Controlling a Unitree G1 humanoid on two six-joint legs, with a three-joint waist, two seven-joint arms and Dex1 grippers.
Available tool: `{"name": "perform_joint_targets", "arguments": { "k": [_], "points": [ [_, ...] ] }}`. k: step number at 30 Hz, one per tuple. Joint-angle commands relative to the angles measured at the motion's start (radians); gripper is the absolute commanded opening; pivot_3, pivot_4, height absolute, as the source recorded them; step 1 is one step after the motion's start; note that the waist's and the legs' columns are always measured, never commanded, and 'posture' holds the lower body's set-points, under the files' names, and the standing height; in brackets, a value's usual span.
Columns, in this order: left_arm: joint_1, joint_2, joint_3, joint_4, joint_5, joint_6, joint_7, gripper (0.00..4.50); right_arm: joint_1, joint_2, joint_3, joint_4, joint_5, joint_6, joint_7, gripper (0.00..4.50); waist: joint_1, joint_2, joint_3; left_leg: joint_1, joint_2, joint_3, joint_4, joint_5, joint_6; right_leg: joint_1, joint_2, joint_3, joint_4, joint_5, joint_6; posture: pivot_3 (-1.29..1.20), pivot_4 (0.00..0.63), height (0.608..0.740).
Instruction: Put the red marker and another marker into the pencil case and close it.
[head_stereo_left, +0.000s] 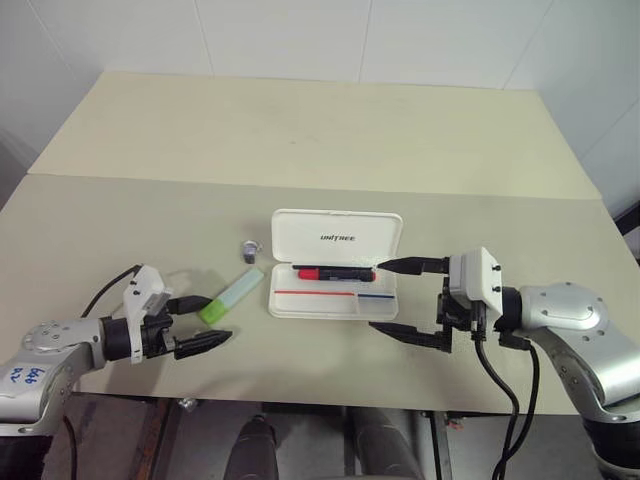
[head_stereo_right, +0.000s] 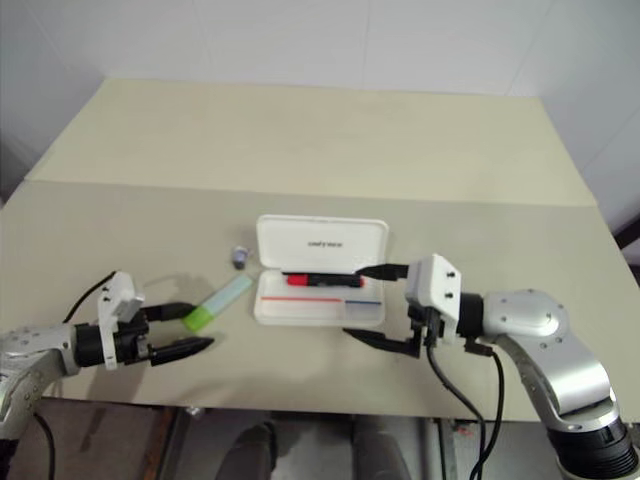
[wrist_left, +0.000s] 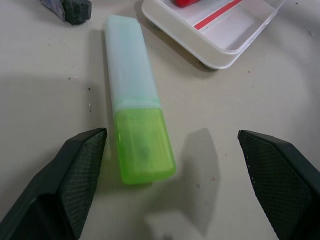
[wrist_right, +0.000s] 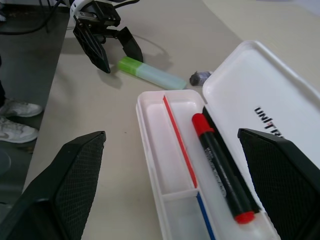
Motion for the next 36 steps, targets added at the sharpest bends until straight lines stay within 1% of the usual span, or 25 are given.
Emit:
{"name": "perform_joint_targets", "arguments": {
  "k": [1, 7, 9, 17, 19, 21, 22, 25, 28, 29, 33, 36],
  "points": [
    [-0.023, 0.0, -0.035, 0.048, 0.067, -0.061, 0.014, 4.5, 0.008, -0.013, -0.031, -0.036, 0.017, -0.022, -0.006, 4.48, 0.002, 0.0, 0.0, 0.0, 0.0, 0.0, 0.0, 0.0, 0.0, 0.0, 0.0, 0.0, 0.0, 0.0, 0.0, 0.0, 0.15, 0.74],
    [-0.078, -0.008, -0.091, 0.11, 0.17, -0.162, 0.052, 4.5, 0.006, -0.023, -0.036, -0.031, 0.007, -0.024, -0.015, 4.48, 0.001, 0.0, 0.0, 0.002, 0.0, 0.0, 0.002, 0.001, -0.001, 0.003, 0.0, 0.0, 0.0, 0.003, -0.002, 0.0, 0.15, 0.74],
    [-0.088, -0.014, -0.098, 0.122, 0.185, -0.194, 0.052, 4.5, 0.005, -0.025, -0.036, -0.03, 0.006, -0.023, -0.017, 4.48, 0.0, 0.0, 0.0, 0.003, 0.0, 0.0, 0.004, 0.002, -0.001, 0.004, 0.0, 0.0, -0.001, 0.004, -0.005, 0.0, 0.15, 0.74],
    [-0.115, -0.028, -0.119, 0.129, 0.215, -0.201, 0.075, 4.5, 0.001, -0.032, -0.028, -0.023, -0.006, -0.024, -0.028, 4.48, -0.002, 0.0, 0.0, 0.006, 0.0, 0.0, 0.007, 0.002, -0.001, 0.013, 0.0, 0.001, -0.012, 0.007, -0.01, 0.0, 0.15, 0.74],
    [-0.113, -0.024, -0.124, 0.123, 0.218, -0.177, 0.086, 4.11, -0.004, -0.032, -0.025, -0.019, -0.01, -0.025, -0.029, 4.5, -0.001, 0.0, 0.0, 0.005, 0.0, 0.0, 0.006, 0.001, -0.001, 0.013, 0.0, 0.001, -0.013, 0.007, -0.01, 0.0, 0.15, 0.74],
    [-0.113, -0.027, -0.124, 0.12, 0.214, -0.158, 0.098, 3.52, -0.007, -0.031, -0.023, -0.016, -0.015, -0.026, -0.03, 4.5, -0.002, 0.0, 0.0, 0.005, 0.0, 0.0, 0.006, 0.001, -0.001, 0.013, 0.0, 0.001, -0.013, 0.007, -0.009, 0.0, 0.15, 0.74],
    [-0.114, -0.028, -0.123, 0.119, 0.21, -0.153, 0.1, 3.3, -0.008, -0.031, -0.022, -0.015, -0.017, -0.027, -0.03, 4.5, -0.002, 0.0, 0.0, 0.005, 0.0, 0.0, 0.005, 0.001, -0.001, 0.013, 0.0, 0.001, -0.012, 0.007, -0.009, 0.0, 0.15, 0.74],
    [-0.118, -0.024, -0.13, 0.125, 0.216, -0.151, 0.104, 2.24, -0.011, -0.029, -0.02, -0.012, -0.021, -0.026, -0.029, 4.5, -0.002, 0.0, 0.0, 0.006, 0.0, 0.0, 0.004, 0.001, -0.001, 0.013, 0.0, 0.001, -0.012, 0.006, -0.008, 0.0, 0.15, 0.74],
    [-0.123, -0.021, -0.134, 0.129, 0.218, -0.151, 0.103, 1.28, -0.013, -0.03, -0.021, -0.009, -0.024, -0.026, -0.029, 4.5, -0.002, 0.0, 0.0, 0.005, 0.0, 0.0, 0.004, 0.001, -0.001, 0.012, 0.0, 0.001, -0.013, 0.006, -0.008, 0.0, 0.15, 0.74],
    [-0.124, -0.02, -0.135, 0.129, 0.218, -0.15, 0.1, 1.12, -0.013, -0.03, -0.022, -0.008, -0.024, -0.027, -0.029, 4.5, -0.002, 0.0, 0.0, 0.006, 0.0, 0.0, 0.003, 0.001, -0.001, 0.012, 0.0, 0.001, -0.013, 0.006, -0.007, 0.0, 0.15, 0.74],
    [-0.137, -0.014, -0.12, 0.107, 0.182, -0.13, 0.072, 1.12, -0.001, -0.039, -0.039, -0.003, -0.017, -0.038, -0.018, 4.5, -0.001, 0.0, 0.0, 0.006, 0.0, 0.0, 0.002, 0.001, -0.001, 0.012, 0.0, 0.001, -0.013, 0.005, -0.007, 0.0, 0.15, 0.74],
    [-0.162, 0.0, -0.08, 0.072, 0.123, -0.109, 0.028, 1.12, 0.016, -0.052, -0.064, 0.011, -0.007, -0.057, -0.001, 4.5, -0.001, 0.0, 0.0, 0.005, 0.0, 0.0, 0.002, 0.001, -0.002, 0.012, 0.0, 0.001, -0.013, 0.005, -0.006, 0.0, 0.15, 0.74]
  ]
}}
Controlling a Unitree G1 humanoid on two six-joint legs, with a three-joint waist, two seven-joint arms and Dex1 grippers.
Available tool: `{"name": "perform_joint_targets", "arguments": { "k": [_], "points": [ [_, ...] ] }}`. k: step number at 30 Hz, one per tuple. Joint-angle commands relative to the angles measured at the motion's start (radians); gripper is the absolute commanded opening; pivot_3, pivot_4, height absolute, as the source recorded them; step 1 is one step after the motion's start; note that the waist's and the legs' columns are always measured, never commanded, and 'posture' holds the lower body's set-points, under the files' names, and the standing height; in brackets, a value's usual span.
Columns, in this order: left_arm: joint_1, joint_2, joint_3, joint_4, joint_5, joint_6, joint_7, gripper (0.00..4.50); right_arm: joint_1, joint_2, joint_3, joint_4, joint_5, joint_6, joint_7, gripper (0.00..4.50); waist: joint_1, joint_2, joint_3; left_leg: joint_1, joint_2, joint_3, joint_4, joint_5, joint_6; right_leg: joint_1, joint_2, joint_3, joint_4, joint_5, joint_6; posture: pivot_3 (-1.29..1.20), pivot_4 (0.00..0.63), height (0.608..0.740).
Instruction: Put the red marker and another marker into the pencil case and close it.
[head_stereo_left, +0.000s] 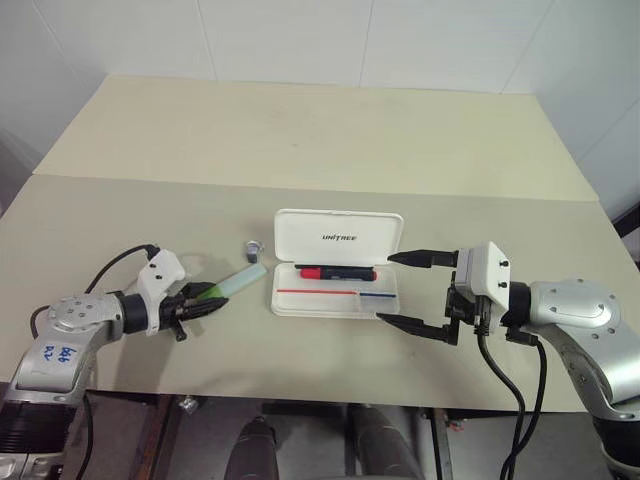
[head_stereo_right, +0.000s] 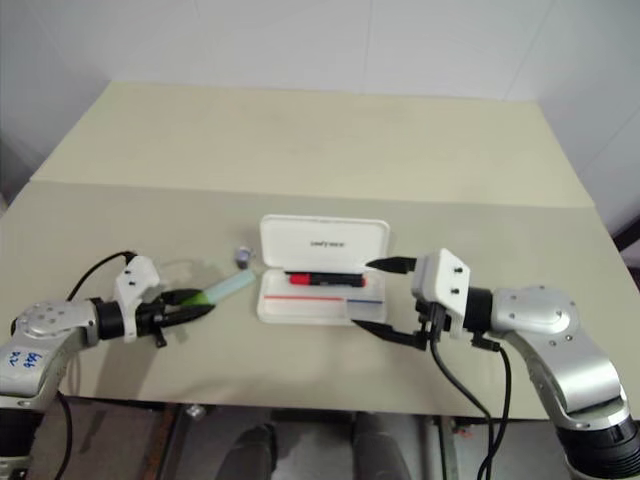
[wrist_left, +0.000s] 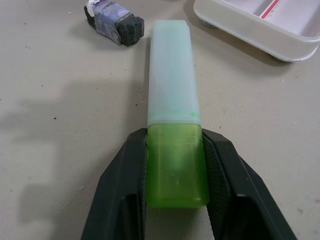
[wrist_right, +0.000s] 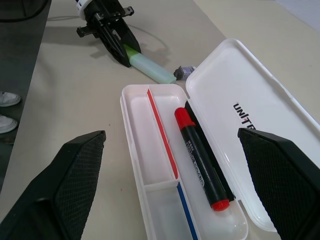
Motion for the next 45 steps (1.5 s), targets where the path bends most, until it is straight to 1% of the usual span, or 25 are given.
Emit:
{"name": "perform_joint_targets", "arguments": {
  "k": [1, 5, 8, 10, 13, 16, 18, 21, 23, 25, 30, 33, 37, 45],
  "points": [
    [-0.029, 0.025, 0.04, -0.048, -0.077, 0.035, -0.069, 1.12, 0.021, -0.027, -0.064, 0.001, 0.018, -0.043, 0.024, 4.5, 0.0, 0.0, 0.0, 0.0, 0.0, 0.0, 0.0, 0.0, 0.0, 0.0, 0.0, 0.0, 0.0, 0.0, 0.0, 0.0, 0.15, 0.74],
    [-0.079, 0.069, 0.092, -0.092, -0.166, 0.071, -0.152, 1.12, 0.037, -0.043, -0.088, 0.025, 0.013, -0.065, 0.043, 4.5, 0.0, 0.0, 0.001, -0.004, 0.0, -0.001, -0.001, 0.0, 0.0, -0.003, 0.0, -0.001, 0.0, 0.0, 0.004, 0.0, 0.15, 0.74],
    [-0.125, 0.102, 0.098, -0.131, -0.231, 0.099, -0.224, 1.12, 0.035, -0.047, -0.089, 0.036, 0.008, -0.073, 0.043, 4.5, 0.0, 0.0, 0.001, -0.004, 0.0, 0.0, -0.001, -0.001, 0.0, -0.004, 0.0, -0.001, 0.001, -0.001, 0.005, 0.0, 0.15, 0.74],
    [-0.165, 0.117, 0.07, -0.139, -0.234, 0.115, -0.243, 1.12, 0.03, -0.046, -0.085, 0.041, 0.004, -0.075, 0.04, 4.5, -0.001, 0.0, 0.001, -0.004, 0.0, 0.0, -0.001, -0.001, 0.001, -0.004, 0.0, -0.001, 0.001, -0.001, 0.005, 0.0, 0.15, 0.74],
    [-0.227, 0.134, -0.021, -0.16, -0.183, 0.143, -0.243, 1.12, 0.025, -0.046, -0.08, 0.046, -0.003, -0.077, 0.034, 4.5, -0.001, 0.0, 0.001, -0.004, 0.0, 0.0, -0.001, -0.001, 0.001, -0.004, 0.0, -0.001, 0.001, -0.001, 0.006, 0.0, 0.15, 0.74],
    [-0.303, 0.098, -0.106, -0.191, -0.195, 0.164, -0.261, 1.12, 0.032, -0.05, -0.09, 0.048, -0.008, -0.08, 0.029, 4.5, -0.001, 0.0, 0.001, -0.004, 0.0, -0.001, -0.001, -0.001, 0.001, -0.004, 0.0, -0.001, 0.001, -0.001, 0.007, 0.0, 0.15, 0.74],
    [-0.337, 0.075, -0.142, -0.206, -0.203, 0.182, -0.26, 1.12, 0.041, -0.052, -0.098, 0.047, -0.01, -0.081, 0.027, 4.5, 0.001, 0.0, 0.001, -0.004, 0.0, -0.001, -0.001, -0.001, 0.001, -0.004, 0.0, -0.001, 0.001, -0.001, 0.007, 0.0, 0.15, 0.74],
    [-0.394, -0.01, -0.211, -0.21, -0.194, 0.215, -0.217, 1.12, 0.074, -0.057, -0.115, 0.035, -0.015, -0.085, 0.019, 4.5, 0.003, 0.0, 0.001, -0.004, 0.0, -0.001, -0.001, -0.001, 0.001, -0.003, 0.0, -0.001, 0.001, 0.0, 0.009, 0.0, 0.15, 0.74],
    [-0.419, -0.042, -0.264, -0.2, -0.149, 0.232, -0.187, 1.12, 0.092, -0.058, -0.125, 0.023, -0.015, -0.084, 0.01, 4.5, 0.003, 0.0, 0.001, -0.004, 0.0, -0.001, -0.001, -0.001, 0.001, -0.003, 0.0, -0.001, 0.002, 0.001, 0.011, 0.0, 0.15, 0.74],
    [-0.442, -0.06, -0.328, -0.189, -0.104, 0.256, -0.166, 1.12, 0.105, -0.057, -0.134, 0.014, -0.014, -0.082, 0.001, 4.5, 0.002, 0.0, 0.001, -0.004, 0.0, -0.001, 0.0, -0.001, 0.001, -0.003, 0.0, 0.0, 0.002, 0.005, 0.019, 0.0, 0.15, 0.74],
    [-0.484, -0.072, -0.436, -0.147, -0.009, 0.225, -0.189, 1.12, 0.132, -0.06, -0.148, 0.001, -0.021, -0.082, -0.013, 4.5, 0.0, 0.0, 0.001, -0.003, 0.0, -0.001, 0.0, -0.001, 0.001, -0.003, 0.0, 0.0, 0.003, 0.004, 0.018, 0.0, 0.15, 0.74],
    [-0.506, -0.068, -0.458, -0.106, 0.049, 0.202, -0.18, 1.12, 0.146, -0.061, -0.158, -0.013, -0.018, -0.078, -0.024, 4.5, 0.002, 0.0, 0.001, -0.004, 0.0, -0.001, 0.002, -0.001, 0.001, -0.003, 0.0, 0.0, 0.002, 0.004, 0.017, 0.0, 0.15, 0.74],
    [-0.517, -0.064, -0.452, -0.093, 0.083, 0.179, -0.19, 1.12, 0.179, -0.063, -0.173, -0.03, -0.018, -0.074, -0.034, 4.5, 0.002, 0.0, 0.001, -0.004, 0.0, -0.001, 0.004, -0.001, 0.001, -0.002, 0.0, 0.0, 0.002, 0.003, 0.014, 0.0, 0.15, 0.74],
    [-0.521, -0.09, -0.45, -0.089, 0.101, 0.169, -0.197, 1.12, 0.18, -0.061, -0.169, -0.032, -0.025, -0.071, -0.045, 4.5, 0.002, 0.0, 0.001, -0.004, 0.0, -0.001, 0.005, -0.001, 0.001, -0.001, 0.0, 0.0, 0.002, 0.003, 0.015, 0.0, 0.15, 0.74]
  ]
}}
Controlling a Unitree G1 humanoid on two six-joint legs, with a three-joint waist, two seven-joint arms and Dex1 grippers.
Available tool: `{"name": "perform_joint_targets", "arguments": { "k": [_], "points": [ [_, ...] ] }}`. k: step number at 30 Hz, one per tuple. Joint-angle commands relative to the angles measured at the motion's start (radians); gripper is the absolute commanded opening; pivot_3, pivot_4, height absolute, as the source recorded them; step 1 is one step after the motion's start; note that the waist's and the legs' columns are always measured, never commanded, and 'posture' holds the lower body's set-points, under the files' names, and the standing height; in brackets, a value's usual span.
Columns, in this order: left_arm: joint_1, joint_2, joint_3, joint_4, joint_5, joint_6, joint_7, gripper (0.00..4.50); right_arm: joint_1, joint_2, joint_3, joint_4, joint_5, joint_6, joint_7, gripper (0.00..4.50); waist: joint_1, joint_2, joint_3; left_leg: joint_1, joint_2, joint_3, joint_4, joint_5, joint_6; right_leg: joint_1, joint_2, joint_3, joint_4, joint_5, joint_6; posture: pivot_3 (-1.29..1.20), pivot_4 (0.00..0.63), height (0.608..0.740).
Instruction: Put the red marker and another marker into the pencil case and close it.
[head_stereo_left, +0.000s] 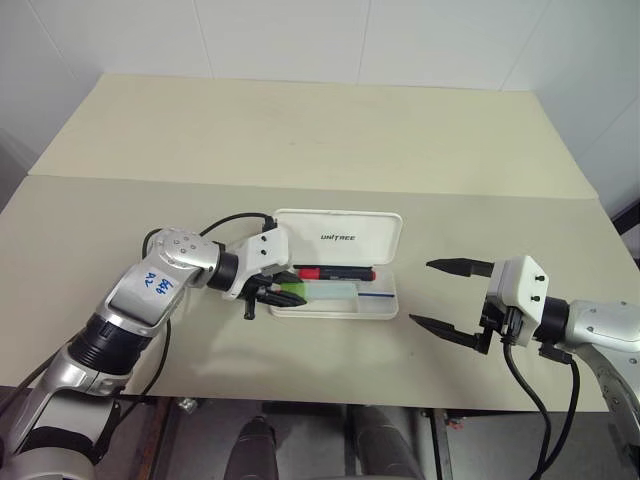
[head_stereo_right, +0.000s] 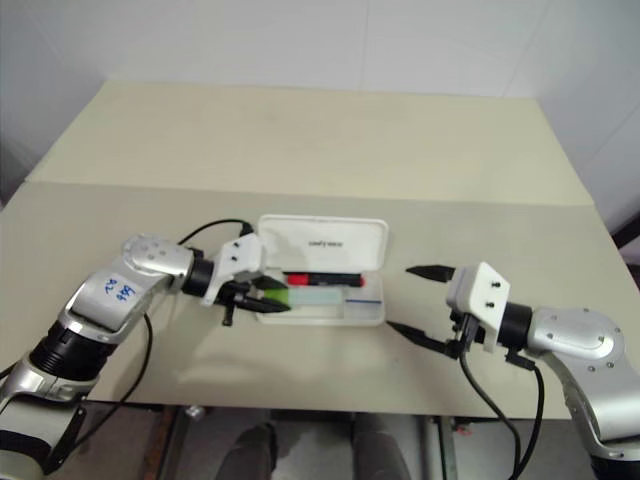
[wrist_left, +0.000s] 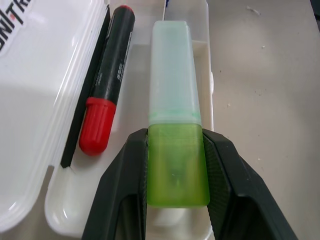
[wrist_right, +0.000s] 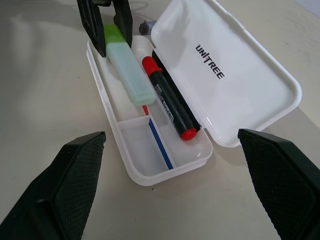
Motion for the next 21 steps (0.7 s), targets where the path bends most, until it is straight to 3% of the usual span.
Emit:
{"name": "perform_joint_targets", "arguments": {
  "k": [1, 9, 19, 21],
  "points": [
    [-0.016, -0.007, 0.012, -0.016, 0.005, -0.006, -0.009, 1.12, -0.003, -0.014, -0.027, -0.032, 0.005, -0.008, -0.011, 4.5, 0.0, 0.0, 0.0, 0.0, 0.0, 0.0, 0.0, 0.0, 0.0, 0.0, 0.0, 0.0, 0.0, 0.0, 0.0, 0.0, 0.15, 0.74],
    [-0.005, 0.005, 0.0, -0.016, 0.027, 0.006, -0.024, 1.12, 0.0, -0.017, -0.029, -0.037, 0.003, -0.003, -0.018, 4.5, 0.0, 0.0, 0.0, 0.0, 0.0, 0.0, 0.001, 0.0, 0.0, 0.0, 0.0, 0.0, 0.0, 0.0, 0.0, 0.0, 0.15, 0.74],
    [-0.011, -0.041, 0.024, -0.041, -0.005, 0.042, -0.018, 4.48, 0.003, -0.024, -0.035, -0.043, 0.003, 0.004, -0.023, 4.5, 0.0, 0.0, 0.0, 0.0, 0.0, 0.0, 0.001, 0.0, 0.0, 0.0, 0.0, 0.0, 0.001, 0.0, 0.0, 0.0, 0.15, 0.74],
    [-0.012, -0.047, 0.032, -0.049, -0.013, 0.051, -0.014, 4.48, 0.002, -0.025, -0.035, -0.043, 0.003, 0.005, -0.024, 4.5, 0.0, 0.0, 0.0, 0.0, 0.0, 0.0, 0.001, 0.0, 0.0, 0.0, 0.0, 0.0, 0.001, 0.0, 0.0, 0.0, 0.15, 0.74]
  ]
}}
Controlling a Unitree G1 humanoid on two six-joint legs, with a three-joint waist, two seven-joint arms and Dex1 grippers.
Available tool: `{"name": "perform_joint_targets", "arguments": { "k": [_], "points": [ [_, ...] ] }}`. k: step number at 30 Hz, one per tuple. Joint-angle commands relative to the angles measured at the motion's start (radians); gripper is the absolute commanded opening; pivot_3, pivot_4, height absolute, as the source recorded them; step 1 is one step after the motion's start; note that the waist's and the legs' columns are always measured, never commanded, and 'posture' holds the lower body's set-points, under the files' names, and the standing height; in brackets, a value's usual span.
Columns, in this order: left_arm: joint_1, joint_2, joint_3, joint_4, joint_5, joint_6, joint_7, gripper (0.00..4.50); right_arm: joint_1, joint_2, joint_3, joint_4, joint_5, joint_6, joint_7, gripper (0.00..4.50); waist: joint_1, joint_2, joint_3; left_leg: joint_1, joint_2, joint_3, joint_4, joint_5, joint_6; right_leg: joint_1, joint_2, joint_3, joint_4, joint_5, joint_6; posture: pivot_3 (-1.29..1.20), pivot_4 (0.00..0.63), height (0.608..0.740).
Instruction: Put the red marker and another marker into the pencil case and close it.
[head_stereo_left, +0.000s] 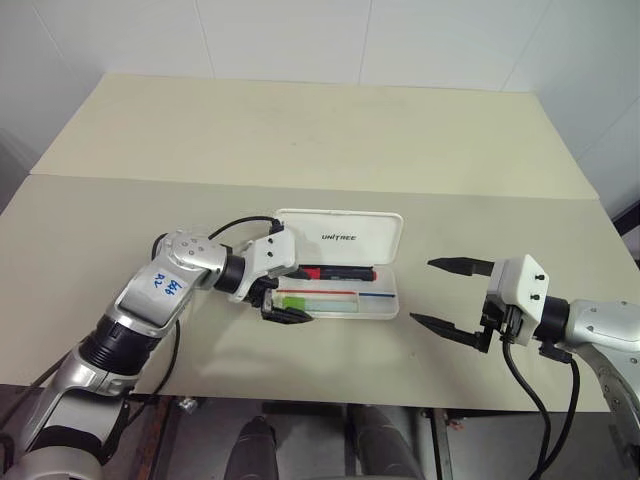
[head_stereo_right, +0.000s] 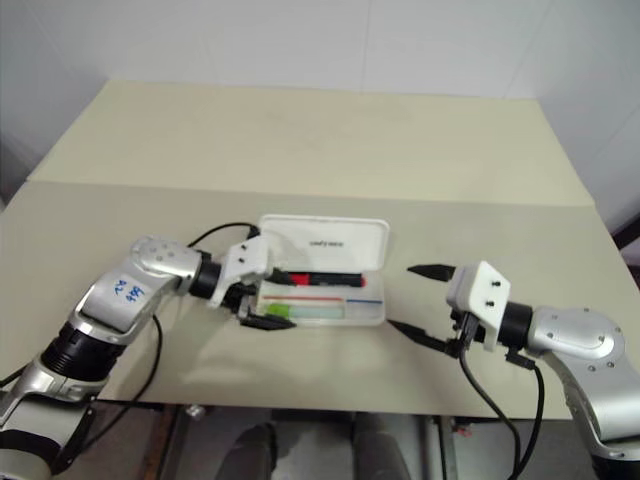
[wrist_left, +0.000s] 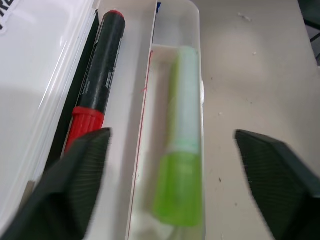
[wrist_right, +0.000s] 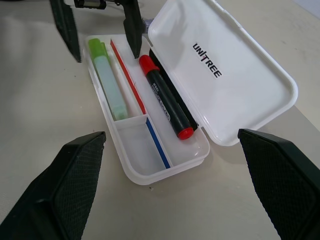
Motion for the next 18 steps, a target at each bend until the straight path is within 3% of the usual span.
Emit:
{"name": "perform_joint_targets", "arguments": {
  "k": [1, 5, 18],
  "points": [
    [-0.013, -0.013, 0.038, -0.048, -0.027, 0.017, 0.008, 4.48, 0.001, -0.02, -0.035, -0.041, 0.006, -0.002, -0.009, 4.5, 0.0, 0.0, 0.0, 0.0, 0.0, 0.0, 0.0, 0.0, 0.0, 0.0, 0.0, 0.0, 0.0, 0.0, 0.0, 0.0, 0.15, 0.74],
    [-0.019, -0.025, 0.108, -0.044, -0.05, 0.009, 0.044, 4.48, 0.0, -0.024, -0.036, -0.036, 0.007, -0.003, -0.006, 4.5, 0.0, 0.0, 0.0, 0.0, 0.0, 0.0, 0.001, 0.0, 0.0, 0.0, 0.0, 0.0, 0.001, 0.0, 0.0, 0.0, 0.15, 0.74],
    [0.022, 0.088, 0.296, 0.027, -0.021, -0.063, 0.124, 4.48, -0.054, -0.028, 0.003, 0.003, 0.002, -0.016, 0.01, 4.5, -0.001, 0.0, 0.0, 0.0, 0.0, 0.0, 0.003, 0.0, 0.0, 0.0, 0.0, 0.0, 0.001, 0.0, 0.0, 0.0, 0.15, 0.74]
  ]
}}
